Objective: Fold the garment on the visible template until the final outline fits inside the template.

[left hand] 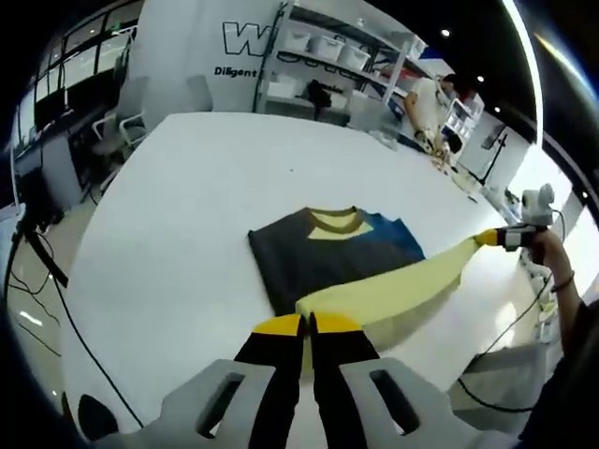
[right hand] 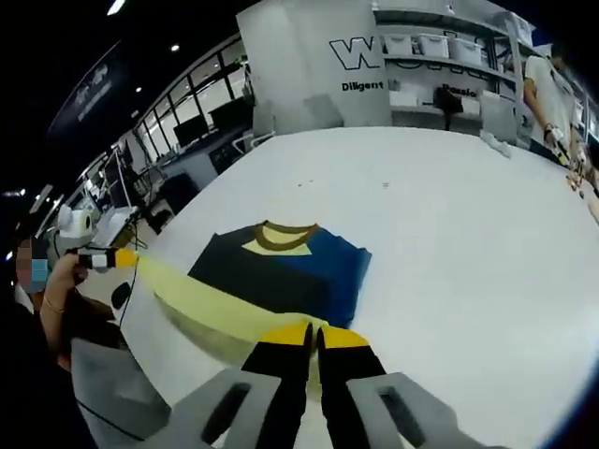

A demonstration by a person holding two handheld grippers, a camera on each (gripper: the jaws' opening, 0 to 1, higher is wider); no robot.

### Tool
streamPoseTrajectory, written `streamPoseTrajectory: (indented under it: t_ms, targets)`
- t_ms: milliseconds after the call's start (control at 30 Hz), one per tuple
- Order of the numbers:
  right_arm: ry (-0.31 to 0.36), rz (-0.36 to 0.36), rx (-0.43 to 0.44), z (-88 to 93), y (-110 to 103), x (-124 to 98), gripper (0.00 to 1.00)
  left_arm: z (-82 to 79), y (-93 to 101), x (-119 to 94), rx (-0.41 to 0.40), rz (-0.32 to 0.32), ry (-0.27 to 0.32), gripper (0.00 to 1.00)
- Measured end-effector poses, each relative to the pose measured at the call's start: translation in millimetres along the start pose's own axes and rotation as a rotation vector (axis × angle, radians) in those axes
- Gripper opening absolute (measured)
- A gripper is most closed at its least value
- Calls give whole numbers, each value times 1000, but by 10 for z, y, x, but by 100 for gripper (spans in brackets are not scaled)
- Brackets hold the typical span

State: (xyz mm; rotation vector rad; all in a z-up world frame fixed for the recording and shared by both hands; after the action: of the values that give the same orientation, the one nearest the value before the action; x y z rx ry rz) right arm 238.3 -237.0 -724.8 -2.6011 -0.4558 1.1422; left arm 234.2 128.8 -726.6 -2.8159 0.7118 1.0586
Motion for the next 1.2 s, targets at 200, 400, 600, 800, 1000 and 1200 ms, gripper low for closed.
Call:
streamPoseTrajectory:
  t_ms: [200, 400, 600, 800, 1000, 1200]
  targets:
    - [40, -1, 34, -221, 22, 152, 0, -268, -159, 237, 44, -42, 46, 4]
    - [69, 32, 63, -427, 85, 333, 0, -536, -287, 457, 56, -70, 80, 4]
    - [96, 56, 71, -614, 120, 524, 0, -742, -444, 705, 75, -116, 103, 4]
    - [95, 81, 77, -737, 171, 724, 0, -750, -584, 931, 70, -138, 85, 4]
    - [96, 107, 118, -825, 257, 885, 0, -751, -639, 1133, 84, -148, 71, 4]
    - [69, 144, 147, -858, 393, 1126, 0, -720, -752, 1435, 54, -159, 49, 4]
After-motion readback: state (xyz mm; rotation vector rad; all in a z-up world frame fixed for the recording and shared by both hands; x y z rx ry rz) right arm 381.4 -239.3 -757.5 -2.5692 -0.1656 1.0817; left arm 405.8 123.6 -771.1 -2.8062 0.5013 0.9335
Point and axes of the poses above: the point that each gripper's makers call its tool centre point, and the gripper's own axes: x roughly forward along the fingers, y roughly to its right, z roughly out of its underside, the point moved 2 cm from there along -x, roughly backward along the fingers, and after that the axes turned 11 degrees about x, right-handed, at the moved point
